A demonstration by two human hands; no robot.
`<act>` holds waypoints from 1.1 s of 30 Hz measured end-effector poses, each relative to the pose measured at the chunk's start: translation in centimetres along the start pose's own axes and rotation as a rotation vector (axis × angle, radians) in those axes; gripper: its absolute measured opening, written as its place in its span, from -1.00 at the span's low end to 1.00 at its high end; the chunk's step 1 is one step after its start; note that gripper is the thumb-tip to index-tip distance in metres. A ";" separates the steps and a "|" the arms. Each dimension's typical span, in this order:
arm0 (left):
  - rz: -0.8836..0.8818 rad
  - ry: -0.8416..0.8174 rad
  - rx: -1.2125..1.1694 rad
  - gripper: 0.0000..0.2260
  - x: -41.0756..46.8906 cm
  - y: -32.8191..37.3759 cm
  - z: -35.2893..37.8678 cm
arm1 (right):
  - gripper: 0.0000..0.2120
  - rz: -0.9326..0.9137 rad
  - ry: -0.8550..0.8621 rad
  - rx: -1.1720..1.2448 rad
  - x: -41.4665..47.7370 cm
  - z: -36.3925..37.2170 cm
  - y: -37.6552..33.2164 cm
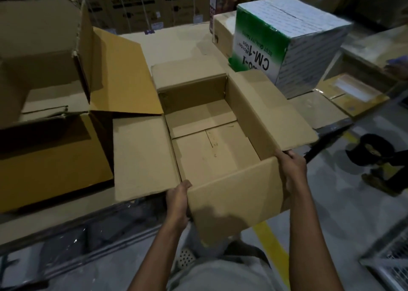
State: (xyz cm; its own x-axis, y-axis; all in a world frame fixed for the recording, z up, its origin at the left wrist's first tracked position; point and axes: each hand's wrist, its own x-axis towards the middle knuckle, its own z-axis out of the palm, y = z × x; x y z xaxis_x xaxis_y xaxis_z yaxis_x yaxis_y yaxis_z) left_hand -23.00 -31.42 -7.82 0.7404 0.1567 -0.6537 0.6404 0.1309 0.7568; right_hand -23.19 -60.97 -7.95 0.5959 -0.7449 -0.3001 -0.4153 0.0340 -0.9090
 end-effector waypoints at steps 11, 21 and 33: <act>-0.035 0.038 -0.034 -0.88 -9.3 -8.5 0.9 | -0.68 -0.026 -0.060 -0.009 -3.8 -10.3 5.2; -0.008 0.011 -0.008 -0.64 -19.5 -17.4 2.5 | -0.55 -0.016 0.043 0.296 -8.2 -21.4 12.5; 0.261 0.007 -0.069 -0.74 -24.8 -13.6 1.4 | -0.71 -0.217 0.076 0.568 -10.2 -22.9 8.6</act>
State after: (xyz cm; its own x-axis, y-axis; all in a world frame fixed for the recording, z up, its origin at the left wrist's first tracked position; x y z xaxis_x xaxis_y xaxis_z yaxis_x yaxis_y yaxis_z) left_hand -49.79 -38.50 -1.88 0.8772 0.2010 -0.4361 0.4121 0.1510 0.8985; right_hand -48.60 -68.36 -6.13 0.5663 -0.8194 -0.0888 0.1537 0.2108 -0.9654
